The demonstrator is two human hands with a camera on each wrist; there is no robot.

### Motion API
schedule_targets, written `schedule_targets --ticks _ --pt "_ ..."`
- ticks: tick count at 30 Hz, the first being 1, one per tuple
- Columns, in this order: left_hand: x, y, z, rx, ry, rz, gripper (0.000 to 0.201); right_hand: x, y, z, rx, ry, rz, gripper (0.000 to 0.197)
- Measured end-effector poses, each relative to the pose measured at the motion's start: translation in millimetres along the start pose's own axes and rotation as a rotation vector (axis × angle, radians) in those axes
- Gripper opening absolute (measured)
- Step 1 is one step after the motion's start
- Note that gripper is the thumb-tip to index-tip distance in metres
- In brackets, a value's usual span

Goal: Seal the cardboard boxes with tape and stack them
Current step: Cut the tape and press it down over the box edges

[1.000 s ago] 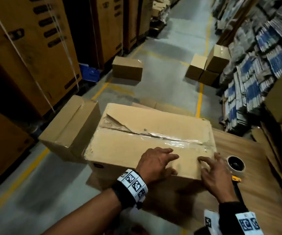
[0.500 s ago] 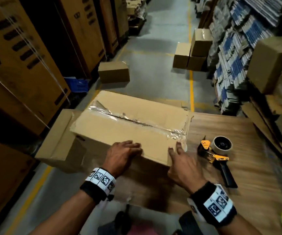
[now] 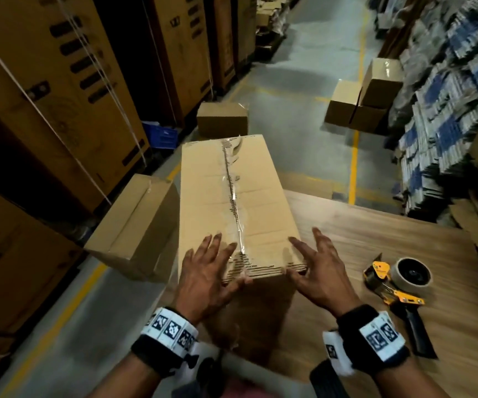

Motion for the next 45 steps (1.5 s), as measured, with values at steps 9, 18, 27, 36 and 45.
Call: schedule_targets --ticks 9,18,27,36,45 --pt "-40.2 9.8 1.9 -0.202 -0.239 0.038 0.074 -20.9 27.6 36.6 -0.045 -0.374 0.077 0.063" --pt "-55.1 -1.1 77.8 -0.327 -0.159 0.107 0.083 10.9 70.7 115.9 -0.269 -0.549 0.120 0.071" --pt "-81.0 -12.6 132.8 -0.250 -0.211 -0.016 0.078 11.4 111.3 275.6 -0.971 -0.308 0.316 0.081" --pt "-77.7 -10.3 131.9 -0.222 -0.257 -0.028 0.079 -21.7 96.5 313.6 -1.158 -0.744 0.064 0.025" --pt "-54.6 -19.9 154.7 -0.106 0.028 -0.184 0.120 50.8 112.4 217.7 -0.764 -1.254 -0.180 0.039"
Point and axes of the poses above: each hand's wrist, its own y-axis away from the middle knuckle, its own x-axis out of the back of the hand, z = x × y, the point moved 2 cm from there along -y, towards the middle knuckle, and after that the axes turned 9 degrees about z, right-handed, at the moved point
